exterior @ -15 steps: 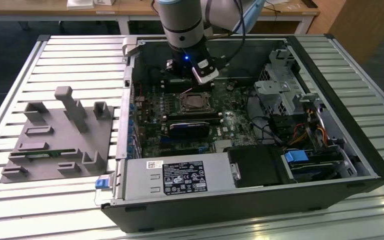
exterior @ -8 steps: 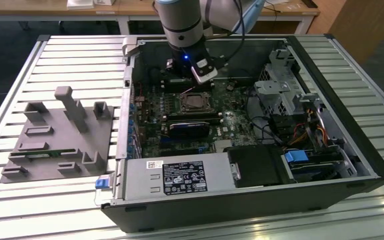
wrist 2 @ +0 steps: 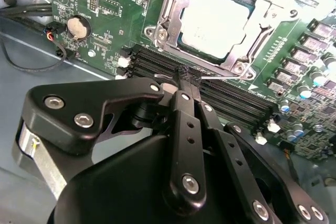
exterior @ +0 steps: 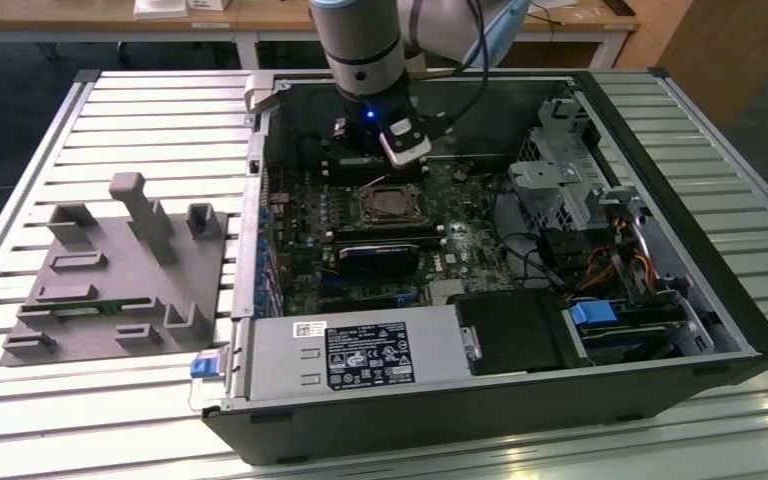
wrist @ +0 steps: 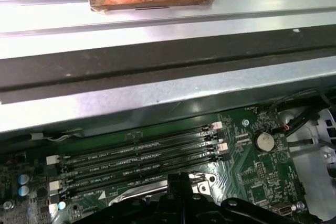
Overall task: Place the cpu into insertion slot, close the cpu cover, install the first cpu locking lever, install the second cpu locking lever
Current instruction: 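Install the first cpu locking lever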
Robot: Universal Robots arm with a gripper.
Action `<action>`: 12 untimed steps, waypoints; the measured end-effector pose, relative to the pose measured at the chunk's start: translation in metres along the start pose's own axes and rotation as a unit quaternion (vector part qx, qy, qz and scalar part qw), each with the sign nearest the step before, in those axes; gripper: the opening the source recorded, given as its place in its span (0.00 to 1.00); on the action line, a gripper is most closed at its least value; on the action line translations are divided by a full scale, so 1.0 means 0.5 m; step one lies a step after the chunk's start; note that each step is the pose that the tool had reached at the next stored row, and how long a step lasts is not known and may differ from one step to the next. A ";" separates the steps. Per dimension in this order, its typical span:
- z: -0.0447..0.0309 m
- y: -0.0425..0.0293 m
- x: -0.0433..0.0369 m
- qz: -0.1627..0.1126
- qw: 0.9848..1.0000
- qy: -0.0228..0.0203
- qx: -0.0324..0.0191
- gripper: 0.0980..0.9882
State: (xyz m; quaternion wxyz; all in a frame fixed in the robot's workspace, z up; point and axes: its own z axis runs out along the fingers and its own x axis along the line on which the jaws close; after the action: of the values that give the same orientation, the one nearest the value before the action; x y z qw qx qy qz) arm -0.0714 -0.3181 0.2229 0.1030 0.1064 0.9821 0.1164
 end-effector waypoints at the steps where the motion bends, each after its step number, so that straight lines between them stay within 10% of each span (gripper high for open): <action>1: 0.002 0.001 0.001 0.002 1.000 -0.001 0.001 0.01; 12: 0.017 0.012 0.006 0.022 1.000 -0.008 0.013 0.01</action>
State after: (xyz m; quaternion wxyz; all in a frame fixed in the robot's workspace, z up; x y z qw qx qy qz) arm -0.0714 -0.3097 0.2159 0.1068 0.1297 0.9801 0.1053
